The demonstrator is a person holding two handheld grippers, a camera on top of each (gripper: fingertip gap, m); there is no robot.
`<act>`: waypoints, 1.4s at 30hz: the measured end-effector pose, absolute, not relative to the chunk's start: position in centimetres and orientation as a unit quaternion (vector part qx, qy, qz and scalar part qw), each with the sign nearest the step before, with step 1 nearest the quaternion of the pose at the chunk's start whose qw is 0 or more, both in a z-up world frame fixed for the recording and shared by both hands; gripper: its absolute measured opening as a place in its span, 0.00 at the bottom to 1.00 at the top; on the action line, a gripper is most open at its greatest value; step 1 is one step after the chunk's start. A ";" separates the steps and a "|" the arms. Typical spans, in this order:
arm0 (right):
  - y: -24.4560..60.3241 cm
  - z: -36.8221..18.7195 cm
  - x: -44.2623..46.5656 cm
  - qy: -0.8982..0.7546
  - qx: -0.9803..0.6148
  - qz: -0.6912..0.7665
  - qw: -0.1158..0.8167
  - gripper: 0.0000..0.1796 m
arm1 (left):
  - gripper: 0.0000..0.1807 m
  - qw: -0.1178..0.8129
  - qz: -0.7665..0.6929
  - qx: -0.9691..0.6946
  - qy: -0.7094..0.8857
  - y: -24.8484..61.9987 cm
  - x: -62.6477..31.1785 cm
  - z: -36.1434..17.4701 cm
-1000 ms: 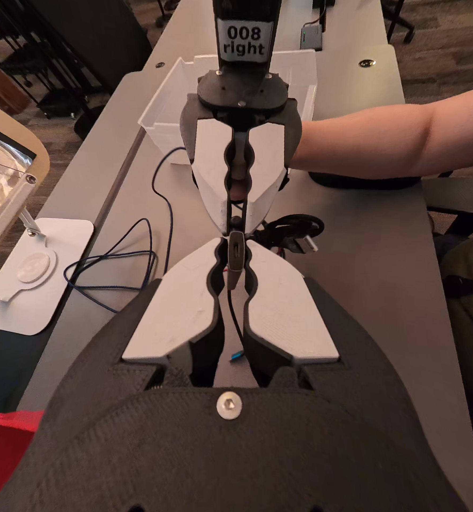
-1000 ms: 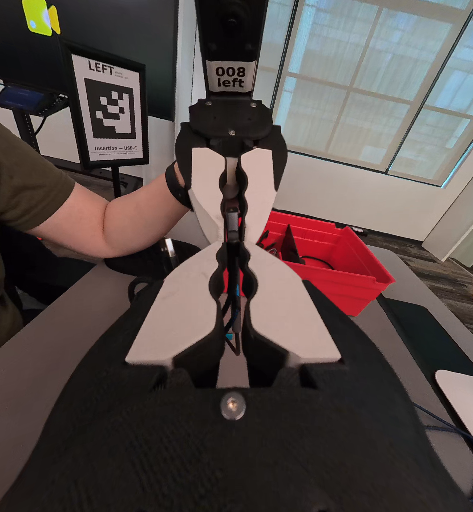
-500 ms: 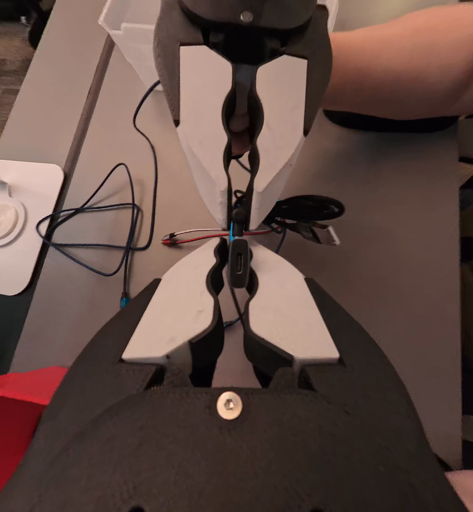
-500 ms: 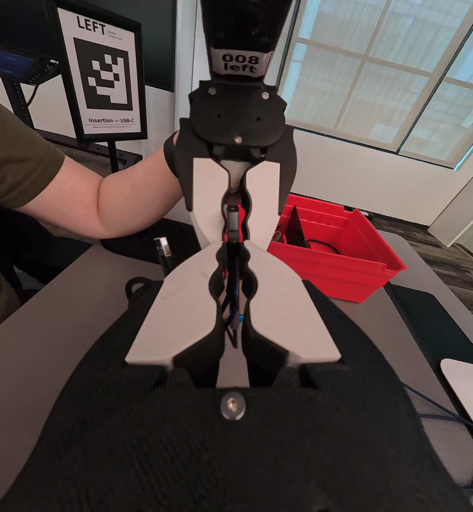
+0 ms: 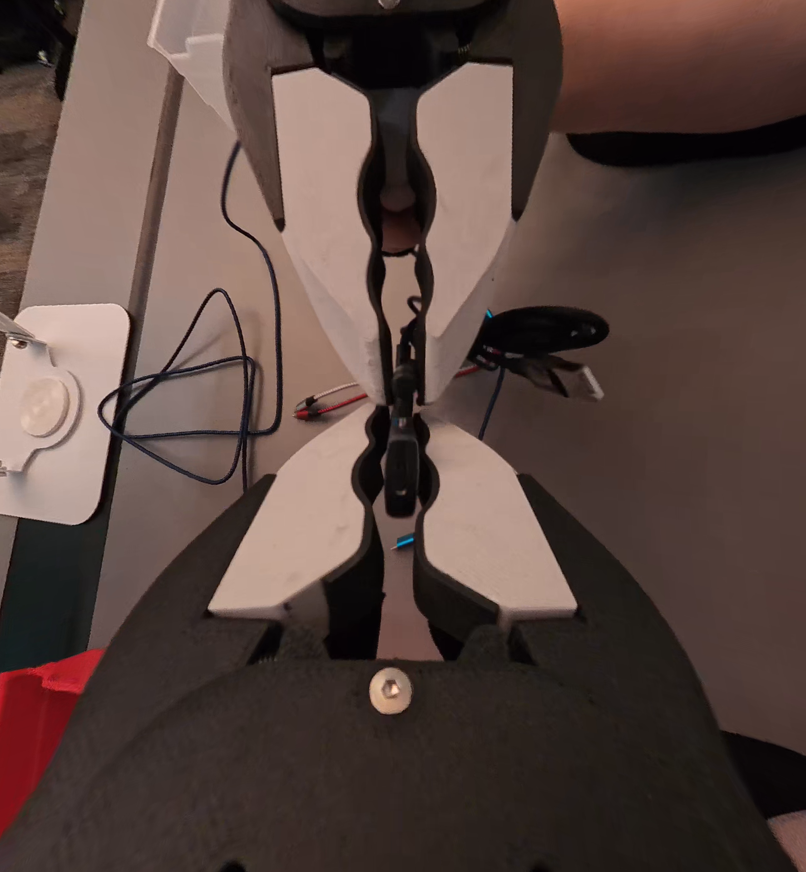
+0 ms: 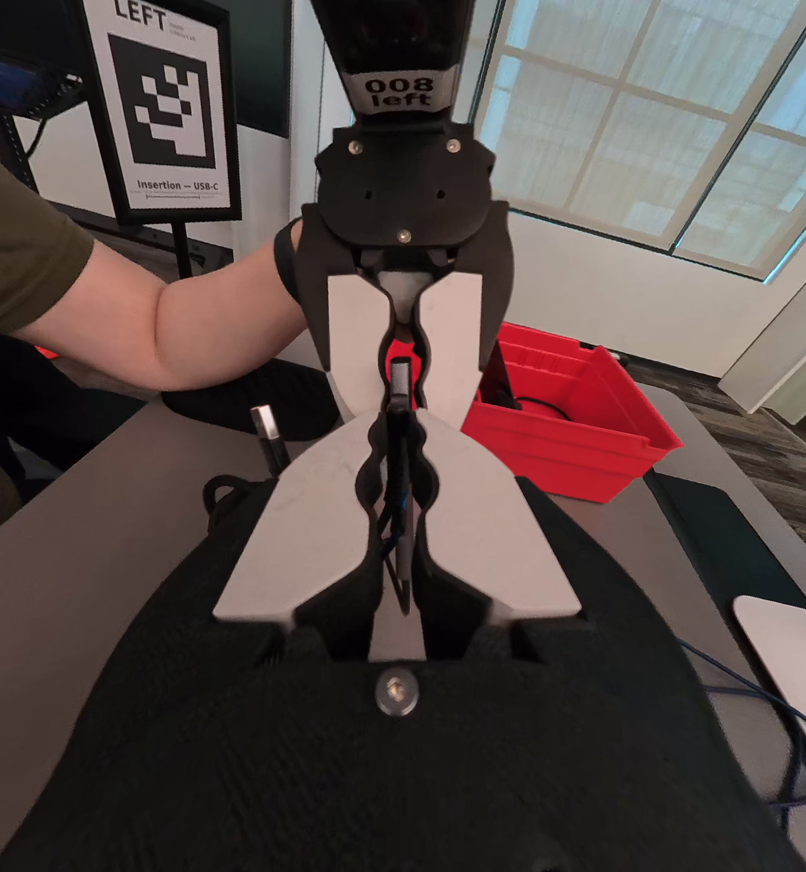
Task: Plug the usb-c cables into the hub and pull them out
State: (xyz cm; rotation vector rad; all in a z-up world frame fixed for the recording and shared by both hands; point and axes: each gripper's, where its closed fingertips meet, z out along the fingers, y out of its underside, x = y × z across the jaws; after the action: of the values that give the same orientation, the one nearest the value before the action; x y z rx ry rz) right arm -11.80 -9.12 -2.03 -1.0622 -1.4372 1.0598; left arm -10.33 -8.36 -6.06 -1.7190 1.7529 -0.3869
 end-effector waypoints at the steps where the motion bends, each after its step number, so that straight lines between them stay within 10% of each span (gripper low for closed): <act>1: -9.2 -2.2 -12.0 -0.596 -0.443 0.444 0.502 0.05 | 0.05 0.319 -0.146 -0.653 0.671 -8.3 -10.2 -6.3; 42: -9.5 -1.7 -10.5 -0.628 -0.430 0.413 0.500 0.05 | 0.05 0.344 -0.153 -0.658 0.652 -8.7 -9.1 -5.2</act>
State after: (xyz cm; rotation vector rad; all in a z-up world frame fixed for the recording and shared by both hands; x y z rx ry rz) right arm -10.49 -9.53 -1.67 -1.0391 -1.5182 0.9999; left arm -9.10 -8.73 -5.16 -1.7094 1.6951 -0.3966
